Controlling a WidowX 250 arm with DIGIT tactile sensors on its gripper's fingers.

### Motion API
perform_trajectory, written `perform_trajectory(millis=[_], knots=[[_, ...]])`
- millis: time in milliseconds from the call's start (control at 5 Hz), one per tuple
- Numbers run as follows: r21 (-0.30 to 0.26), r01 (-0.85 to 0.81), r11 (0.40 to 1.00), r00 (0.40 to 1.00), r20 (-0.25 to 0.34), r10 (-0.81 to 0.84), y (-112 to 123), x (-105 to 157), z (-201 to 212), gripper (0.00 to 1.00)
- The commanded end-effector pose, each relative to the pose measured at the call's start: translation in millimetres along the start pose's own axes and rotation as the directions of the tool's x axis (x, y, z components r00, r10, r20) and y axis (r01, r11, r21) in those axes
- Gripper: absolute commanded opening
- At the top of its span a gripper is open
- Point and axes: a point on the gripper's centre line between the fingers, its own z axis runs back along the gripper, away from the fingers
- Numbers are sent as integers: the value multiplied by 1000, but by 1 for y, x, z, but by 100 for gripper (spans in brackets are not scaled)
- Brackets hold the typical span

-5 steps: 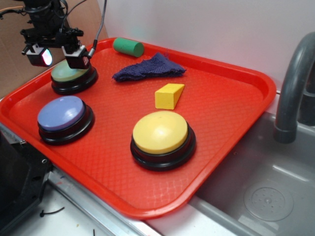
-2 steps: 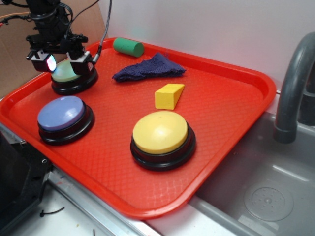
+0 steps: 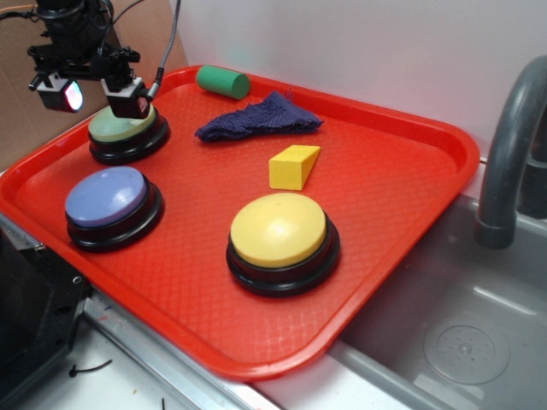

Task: Push the green button.

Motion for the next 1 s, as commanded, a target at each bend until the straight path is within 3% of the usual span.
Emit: perform_trajectory(millis=[0, 200, 400, 800], knots=[[-23, 71, 997, 996, 60, -70, 0, 9, 33, 100], [-31, 76, 997, 990, 122, -72, -2, 7, 41, 100], [-18, 44, 999, 991, 128, -42, 0, 8, 46, 100], [-60, 17, 998, 993, 118, -10, 4, 13, 55, 100]])
